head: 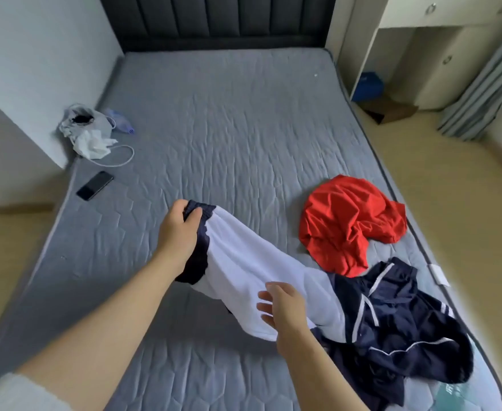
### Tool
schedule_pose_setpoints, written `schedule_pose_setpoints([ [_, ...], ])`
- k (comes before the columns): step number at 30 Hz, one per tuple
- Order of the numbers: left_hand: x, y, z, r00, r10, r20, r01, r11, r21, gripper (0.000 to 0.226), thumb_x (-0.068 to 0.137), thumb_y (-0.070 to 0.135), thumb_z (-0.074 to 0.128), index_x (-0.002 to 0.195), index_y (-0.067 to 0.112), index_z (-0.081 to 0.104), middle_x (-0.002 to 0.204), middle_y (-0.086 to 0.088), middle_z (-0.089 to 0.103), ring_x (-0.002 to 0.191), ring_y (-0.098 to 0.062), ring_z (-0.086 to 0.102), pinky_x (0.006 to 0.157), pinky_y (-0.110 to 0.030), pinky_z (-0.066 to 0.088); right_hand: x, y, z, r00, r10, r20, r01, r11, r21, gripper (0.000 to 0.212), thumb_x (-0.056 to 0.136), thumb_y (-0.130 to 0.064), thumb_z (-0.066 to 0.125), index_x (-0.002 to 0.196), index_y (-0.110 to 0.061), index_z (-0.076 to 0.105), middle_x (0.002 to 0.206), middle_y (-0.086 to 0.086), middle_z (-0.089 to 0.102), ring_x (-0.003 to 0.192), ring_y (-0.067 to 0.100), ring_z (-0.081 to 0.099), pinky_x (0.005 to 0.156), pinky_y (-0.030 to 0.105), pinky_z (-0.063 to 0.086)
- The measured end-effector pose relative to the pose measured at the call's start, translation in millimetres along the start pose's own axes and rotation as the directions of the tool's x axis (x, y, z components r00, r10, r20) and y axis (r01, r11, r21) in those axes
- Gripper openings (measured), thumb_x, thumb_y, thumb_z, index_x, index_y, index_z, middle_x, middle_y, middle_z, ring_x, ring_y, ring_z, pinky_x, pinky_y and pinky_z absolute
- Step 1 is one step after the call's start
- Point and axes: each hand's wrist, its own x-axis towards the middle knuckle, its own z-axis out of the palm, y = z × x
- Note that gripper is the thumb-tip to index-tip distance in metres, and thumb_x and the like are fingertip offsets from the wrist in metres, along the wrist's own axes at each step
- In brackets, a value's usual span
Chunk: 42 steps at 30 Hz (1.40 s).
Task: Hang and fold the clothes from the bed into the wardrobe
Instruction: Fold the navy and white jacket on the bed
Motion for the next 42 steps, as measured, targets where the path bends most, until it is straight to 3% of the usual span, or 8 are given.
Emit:
schedule_pose_setpoints([
  [10,30.9,82.4,-144.9,0.983,0.056,-0.174,-0.097,0.967,-0.234,0.018,0.093,0.019,0.051,0.075,0.021,0.050,0.075,0.001,0.050,0.075,-0.019,0.046,0.066,-0.029,0.036,-71.2,-63.0,108.3,0.955,-0.166,0.244,0.212,0.962,-0.175,0.008,0.089,-0.011,0.049,0.092,-0.016,0.054,0.085,0.000,0.057,0.063,0.014,0.053,0.055,0.022,0.038],
  [18,-0.4,148.8,-186.9,0.992,0.084,-0.090,-0.119,0.845,-0.521,0.018,0.094,0.014,0.051,0.076,0.015,0.054,0.070,-0.002,0.054,0.063,-0.013,0.053,0.061,-0.026,0.042,-95.1,-90.8,143.2,0.857,-0.463,0.226,0.507,0.834,-0.218,0.090,0.081,-0.002,0.061,0.147,-0.036,0.009,0.138,0.003,0.036,0.078,0.012,0.050,0.050,0.017,0.038],
  [23,-18.7,172.6,-206.1,0.985,0.114,-0.132,-0.170,0.799,-0.576,0.017,0.093,0.015,0.053,0.076,0.014,0.054,0.067,0.000,0.055,0.055,-0.009,0.055,0.049,-0.016,0.046,-102.1,-105.9,141.1,0.855,-0.468,0.225,0.519,0.771,-0.370,0.007,0.091,-0.019,0.051,0.091,-0.015,0.057,0.108,0.009,0.046,0.067,0.019,0.044,0.065,0.030,0.039],
  [27,-18.2,162.2,-222.7,0.954,0.141,-0.263,-0.204,0.952,-0.229,0.014,0.093,0.017,0.052,0.088,0.004,0.055,0.079,-0.008,0.052,0.070,-0.019,0.048,0.065,-0.027,0.038,-104.4,-119.8,134.7,0.823,-0.526,0.214,0.568,0.766,-0.303,0.031,0.087,-0.012,0.045,0.061,-0.016,0.029,0.060,-0.001,0.032,0.056,0.016,0.024,0.052,0.026,0.020],
  [30,-17.3,137.1,-232.1,0.937,0.183,-0.298,-0.130,0.973,0.190,0.018,0.089,0.016,0.053,0.074,0.006,0.051,0.071,-0.006,0.049,0.071,-0.023,0.043,0.061,-0.029,0.032,-113.9,-131.1,127.6,0.785,-0.577,0.227,0.620,0.726,-0.298,0.025,0.081,-0.006,0.042,0.062,-0.017,0.028,0.059,-0.002,0.029,0.058,0.016,0.022,0.051,0.027,0.017],
  [34,-25.6,108.9,-217.9,0.956,0.114,-0.269,-0.021,0.945,0.326,0.028,0.088,0.018,0.055,0.062,0.015,0.044,0.063,-0.001,0.047,0.066,-0.022,0.044,0.052,-0.027,0.029,-124.0,-147.9,118.7,0.691,-0.670,0.272,0.722,0.617,-0.314,0.021,0.080,-0.005,0.044,0.063,-0.014,0.035,0.059,-0.001,0.033,0.057,0.016,0.026,0.052,0.027,0.020],
  [37,-31.9,94.6,-194.1,0.981,0.021,-0.195,0.028,0.970,0.244,0.017,0.089,0.021,0.054,0.102,0.010,0.053,0.101,-0.015,0.062,0.097,-0.032,0.056,0.082,-0.036,0.046,-130.3,-150.3,115.2,0.645,-0.701,0.304,0.764,0.581,-0.282,0.018,0.080,-0.005,0.045,0.066,-0.013,0.037,0.059,0.000,0.032,0.056,0.015,0.025,0.052,0.026,0.020],
  [42,-64.6,91.6,-152.1,0.969,0.020,0.246,-0.038,0.997,0.068,0.095,0.079,0.034,0.071,0.148,0.035,0.006,0.153,0.008,0.016,0.138,-0.011,0.022,0.108,-0.029,0.023,-131.6,-150.9,108.2,0.647,-0.645,0.407,0.761,0.581,-0.289,0.022,0.082,-0.009,0.051,0.062,-0.012,0.041,0.058,0.000,0.036,0.056,0.016,0.030,0.051,0.024,0.023],
])
